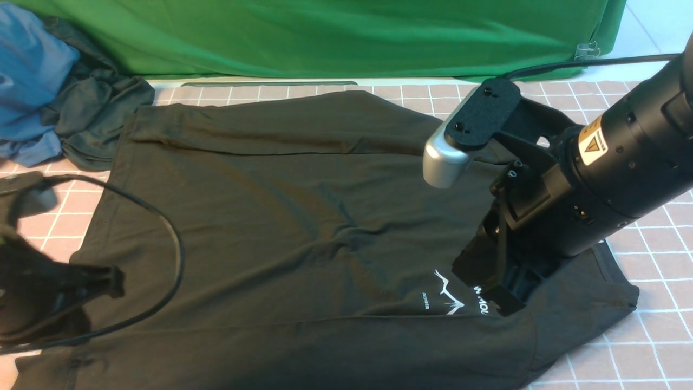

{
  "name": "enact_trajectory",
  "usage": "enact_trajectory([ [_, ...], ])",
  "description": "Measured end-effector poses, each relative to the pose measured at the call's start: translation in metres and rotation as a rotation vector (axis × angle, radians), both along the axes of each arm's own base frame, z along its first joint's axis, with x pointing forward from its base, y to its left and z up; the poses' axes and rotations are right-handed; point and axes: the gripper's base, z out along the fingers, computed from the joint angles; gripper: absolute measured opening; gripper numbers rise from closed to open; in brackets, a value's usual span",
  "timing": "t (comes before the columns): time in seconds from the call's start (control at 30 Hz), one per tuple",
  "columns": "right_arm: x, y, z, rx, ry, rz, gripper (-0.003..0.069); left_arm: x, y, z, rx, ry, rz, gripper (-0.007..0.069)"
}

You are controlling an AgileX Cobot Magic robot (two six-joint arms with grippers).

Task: Fold a long-sleeved shirt over a pink coffee tablecloth.
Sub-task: 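Grasp the left edge of the dark T-shirt lying flat on the table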

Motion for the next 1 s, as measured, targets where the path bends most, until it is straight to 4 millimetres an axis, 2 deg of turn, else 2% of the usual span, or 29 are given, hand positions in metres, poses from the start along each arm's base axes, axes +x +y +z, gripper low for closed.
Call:
enact_trajectory([
  [0.1,0.001,0.002,0.001,0.03,-0.003,-0.009,0.0038,0.013,0.0,-0.014,0.008,0.029,-0.052,0.0049],
  [0.17,0.001,0.003,0.002,0.044,-0.003,-0.013,0.0038,0.021,0.002,-0.022,0.032,0.032,-0.078,0.0097],
  [0.3,0.001,0.004,0.003,0.059,-0.006,-0.018,0.0038,0.034,0.006,-0.039,0.085,0.063,-0.133,0.0247],
  [0.43,0.002,0.005,0.004,0.069,-0.024,-0.007,0.0038,0.047,0.011,-0.059,0.156,0.095,-0.203,0.043],
  [0.5,0.002,0.005,0.004,0.069,-0.029,0.003,0.0038,0.051,0.013,-0.066,0.176,0.101,-0.22,0.0498],
  [0.6,0.002,0.005,0.004,0.066,-0.037,0.015,0.0038,0.056,0.014,-0.075,0.191,0.112,-0.24,0.0554],
  [0.77,0.003,0.006,0.004,0.069,-0.045,0.018,0.0038,0.061,0.014,-0.09,0.191,0.152,-0.253,0.0572],
  [0.87,0.003,0.006,0.004,0.069,-0.045,0.018,0.0038,0.061,0.014,-0.092,0.181,0.172,-0.247,0.0565],
  [1.0,0.003,0.006,0.004,0.072,-0.049,0.016,0.0038,0.058,0.014,-0.092,0.179,0.201,-0.244,0.0494],
])
